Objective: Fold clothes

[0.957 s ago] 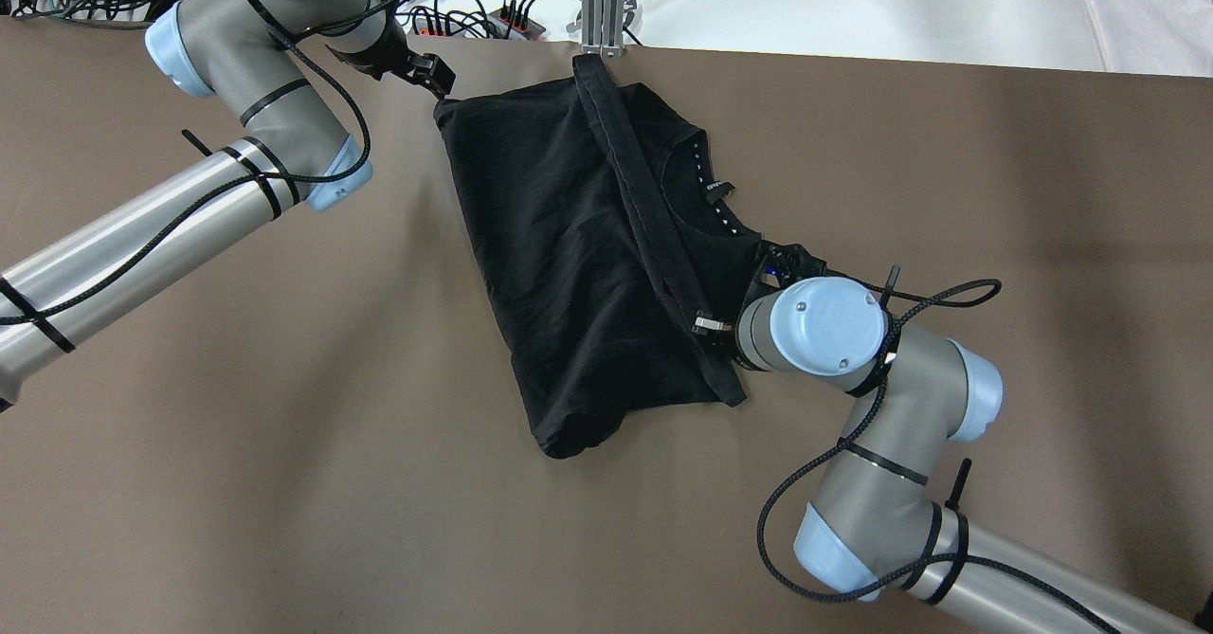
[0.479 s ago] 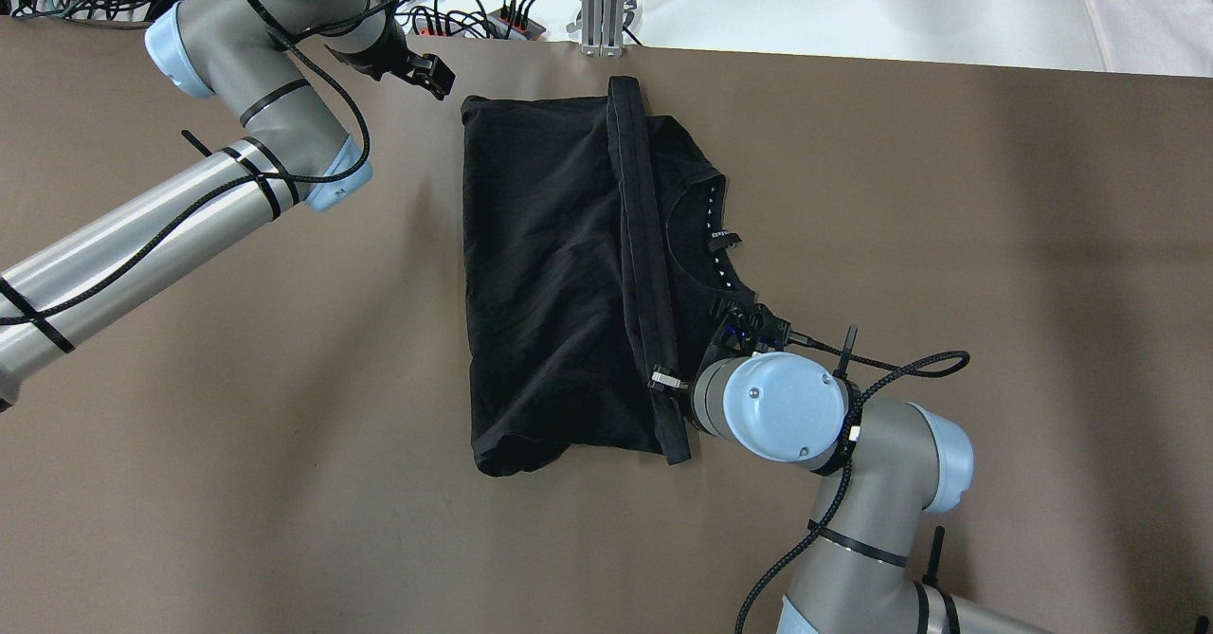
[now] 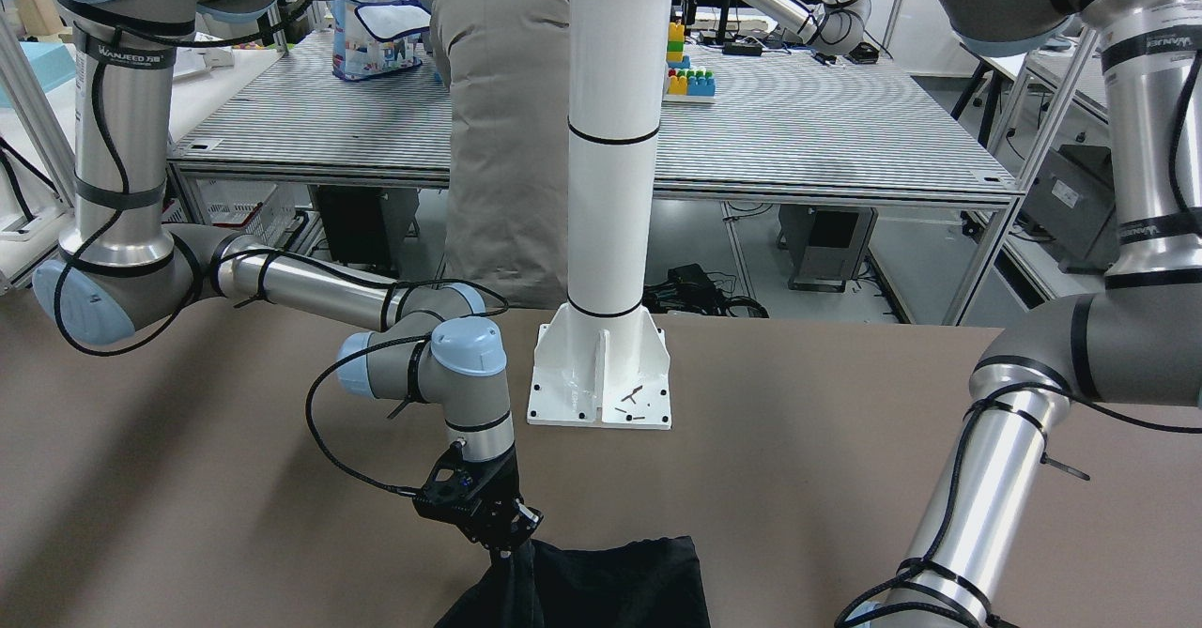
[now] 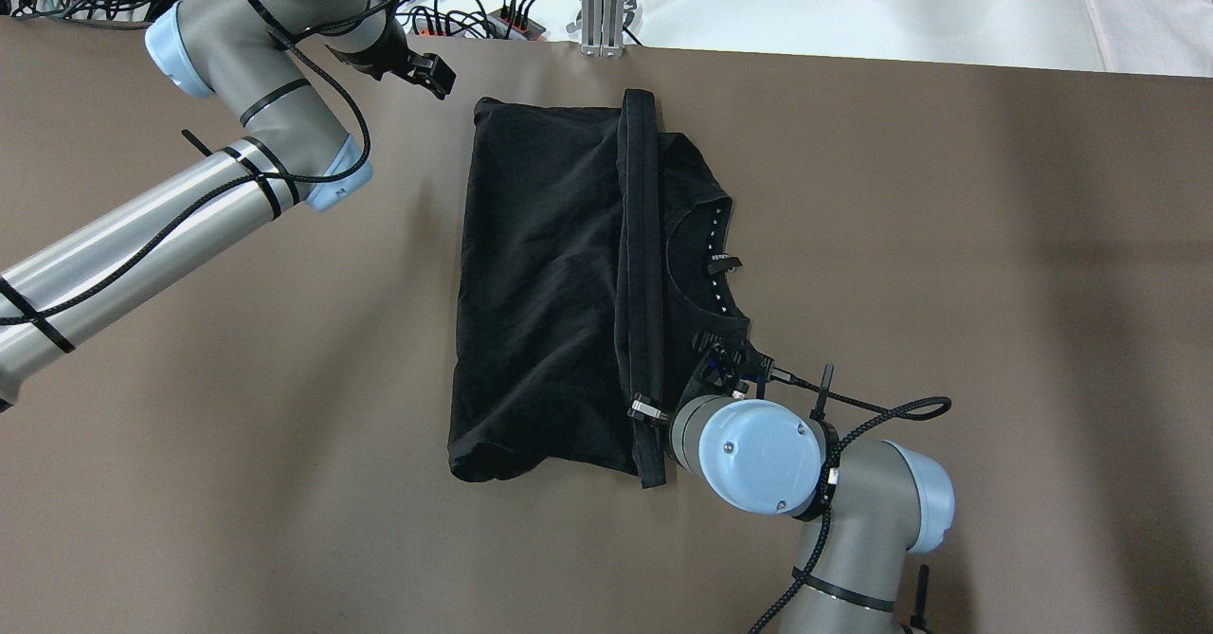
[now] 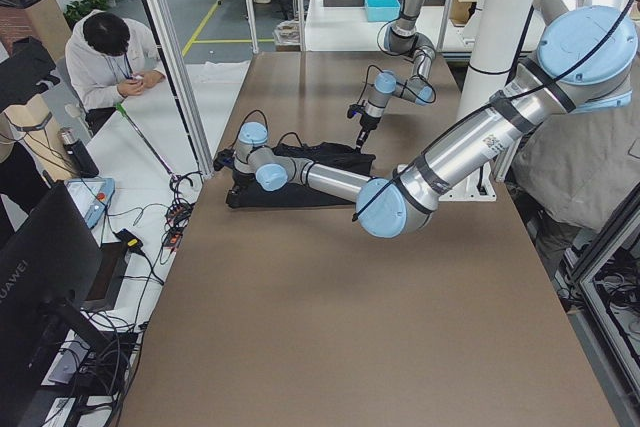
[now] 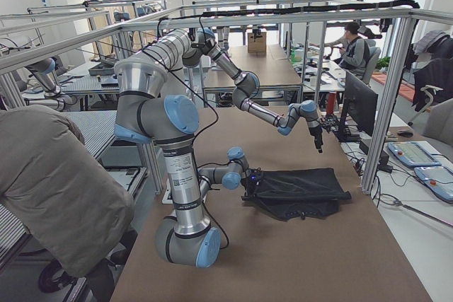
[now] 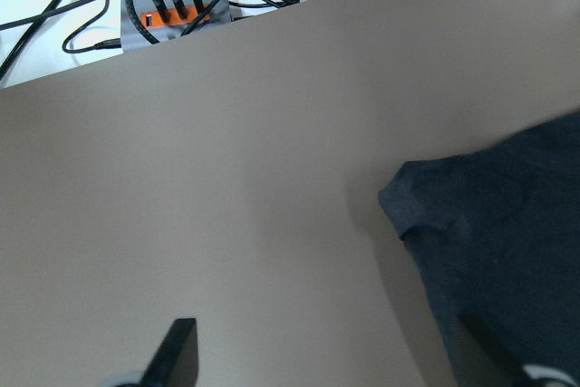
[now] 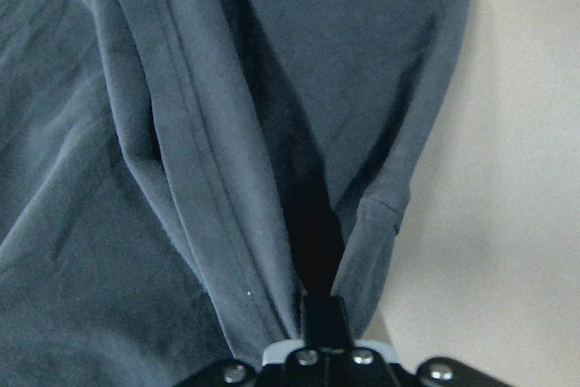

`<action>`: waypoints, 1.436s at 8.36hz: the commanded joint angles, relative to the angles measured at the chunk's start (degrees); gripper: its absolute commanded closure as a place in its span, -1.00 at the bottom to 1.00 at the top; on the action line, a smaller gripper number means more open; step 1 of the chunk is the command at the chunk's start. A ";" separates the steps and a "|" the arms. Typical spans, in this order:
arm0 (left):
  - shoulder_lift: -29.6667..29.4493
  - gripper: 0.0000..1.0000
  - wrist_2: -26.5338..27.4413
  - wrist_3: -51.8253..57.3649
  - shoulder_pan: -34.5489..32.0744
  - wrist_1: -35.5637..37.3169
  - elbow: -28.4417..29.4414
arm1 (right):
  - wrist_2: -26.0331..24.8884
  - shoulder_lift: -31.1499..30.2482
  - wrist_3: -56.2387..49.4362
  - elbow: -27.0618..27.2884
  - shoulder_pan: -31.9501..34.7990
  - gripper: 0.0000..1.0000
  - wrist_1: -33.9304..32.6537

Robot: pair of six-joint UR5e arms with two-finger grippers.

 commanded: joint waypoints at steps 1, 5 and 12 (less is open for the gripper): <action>-0.01 -1.00 0.03 -0.11 0.00 0.00 -0.08 | -1.05 -0.59 -0.37 1.90 -1.28 0.71 -1.12; 0.17 -1.00 -0.06 -0.20 0.09 -0.17 -0.17 | -0.78 0.19 -16.96 1.82 6.26 -0.88 -2.88; 0.61 -1.00 -0.06 -0.11 0.09 -0.26 -0.17 | -0.70 15.56 -25.34 -18.03 6.72 -0.69 -9.64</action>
